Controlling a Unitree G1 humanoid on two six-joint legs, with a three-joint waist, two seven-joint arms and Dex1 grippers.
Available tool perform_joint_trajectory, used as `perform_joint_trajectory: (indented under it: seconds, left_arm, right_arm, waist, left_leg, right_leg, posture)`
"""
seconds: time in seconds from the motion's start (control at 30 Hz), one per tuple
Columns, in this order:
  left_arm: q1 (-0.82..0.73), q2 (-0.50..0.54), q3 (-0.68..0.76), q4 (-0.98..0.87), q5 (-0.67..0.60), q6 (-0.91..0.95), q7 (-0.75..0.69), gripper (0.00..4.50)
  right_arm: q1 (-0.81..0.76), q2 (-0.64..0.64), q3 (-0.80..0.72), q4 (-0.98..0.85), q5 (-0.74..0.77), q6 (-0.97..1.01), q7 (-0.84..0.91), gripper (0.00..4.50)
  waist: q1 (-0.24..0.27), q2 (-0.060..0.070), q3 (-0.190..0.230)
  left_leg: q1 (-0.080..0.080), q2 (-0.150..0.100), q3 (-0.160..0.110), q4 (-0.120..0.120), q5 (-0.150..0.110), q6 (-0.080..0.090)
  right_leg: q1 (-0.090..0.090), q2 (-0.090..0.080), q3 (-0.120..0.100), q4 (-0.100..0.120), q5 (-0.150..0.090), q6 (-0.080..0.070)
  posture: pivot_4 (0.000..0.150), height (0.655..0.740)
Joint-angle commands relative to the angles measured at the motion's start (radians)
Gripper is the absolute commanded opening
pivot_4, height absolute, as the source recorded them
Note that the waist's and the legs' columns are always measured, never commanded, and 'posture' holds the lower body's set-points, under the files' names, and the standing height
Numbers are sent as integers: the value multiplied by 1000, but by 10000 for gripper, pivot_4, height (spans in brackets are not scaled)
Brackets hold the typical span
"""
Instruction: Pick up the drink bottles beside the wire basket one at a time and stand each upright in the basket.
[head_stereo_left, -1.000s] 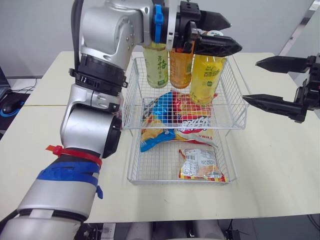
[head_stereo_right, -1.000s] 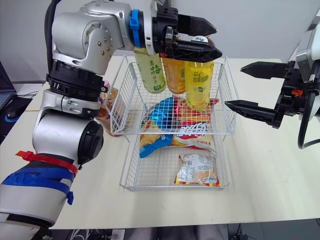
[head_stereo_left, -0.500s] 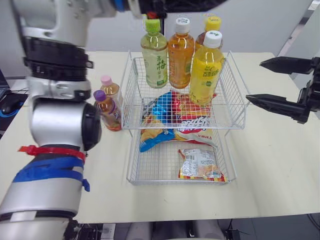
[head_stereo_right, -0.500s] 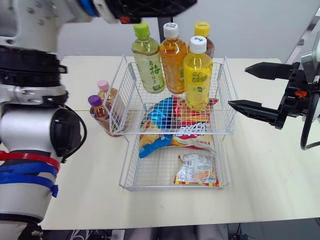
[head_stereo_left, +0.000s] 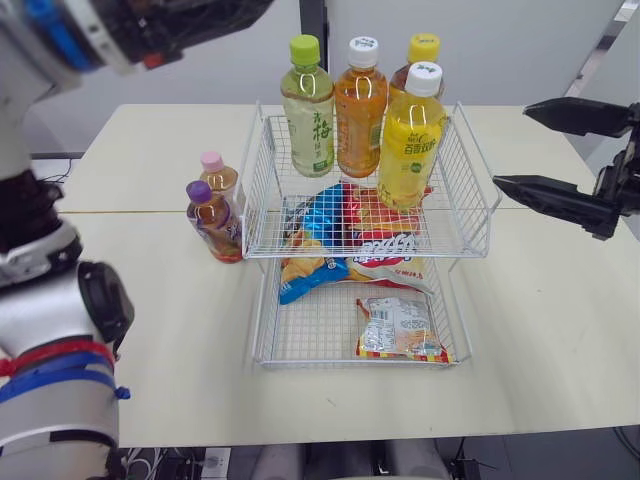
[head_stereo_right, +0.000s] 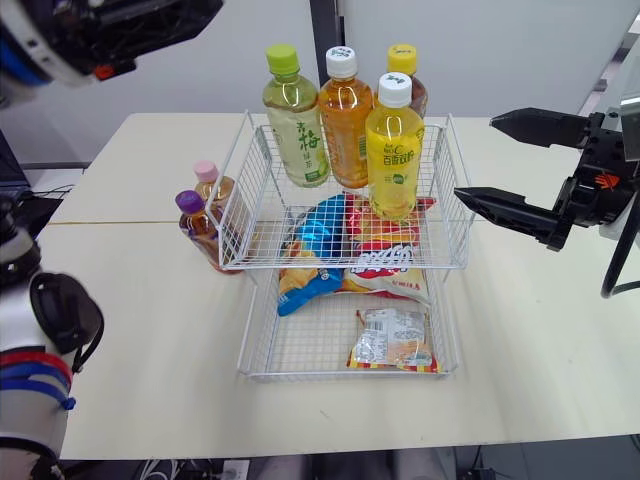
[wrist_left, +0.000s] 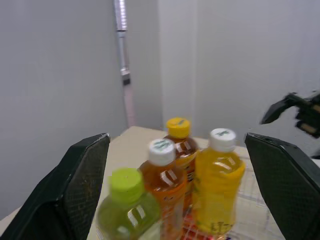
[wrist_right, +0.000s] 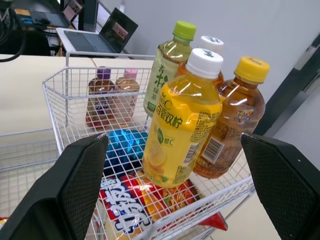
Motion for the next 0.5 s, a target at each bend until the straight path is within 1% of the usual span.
perform_joint_trajectory:
  seconds: [0.03, 0.13, 0.2, 0.37, 0.4, 0.5]
  left_arm:
    - [108, 93, 130, -96, 5, -22, 80, 44719]
    - [251, 165, 247, -123, -11, -16, 98, 44719]
    - [347, 193, 324, -125, -26, -5, 104, 44719]
    - [638, 228, 403, -134, 35, -143, 49, 44719]
    - [683, 225, 412, -143, 36, -164, 44, 44719]
    - [774, 142, 433, -197, 21, -201, 114, 44719]
  right_arm:
    - [-8, -3, -20, -39, 33, -28, 19, 45000]
    - [-40, -4, 19, -39, 106, 6, 32, 45000]
    - [-66, 6, 53, -39, 135, 11, 31, 45000]
    - [-121, 53, 138, -39, 154, 4, 23, 45000]
    - [-132, 59, 149, -37, 154, 5, 20, 45000]
    - [-149, 69, 189, -48, 130, 3, 18, 45000]
  waist:
    - [-2, 0, 0]
    - [-4, 0, 0]
    - [-6, 0, 0]
    - [-2, 0, -1]
    - [1, 0, -1]
    - [15, 0, -1]
  left_leg:
    - [0, 0, 0, 0, 0, 0]
    - [0, 0, 0, 0, 0, 0]
    - [1, 0, 0, 0, 0, 0]
    - [1, 0, 0, 0, 0, 0]
    - [1, 0, 0, 0, 0, 0]
    - [1, 0, -1, 0, 0, 0]
  right_leg:
    - [0, 0, 0, 0, 0, 0]
    - [0, 0, 0, 0, 0, 0]
    - [1, 0, 0, 0, 0, 0]
    - [1, -1, -1, 0, 0, 0]
    - [1, -1, -1, 0, 0, 0]
    - [1, -1, -1, -1, 0, 0]
  posture:
    - [1500, 7400]
    - [1500, 7400]
    - [1500, 7400]
    - [1500, 7400]
    - [1500, 7400]
    - [1500, 7400]
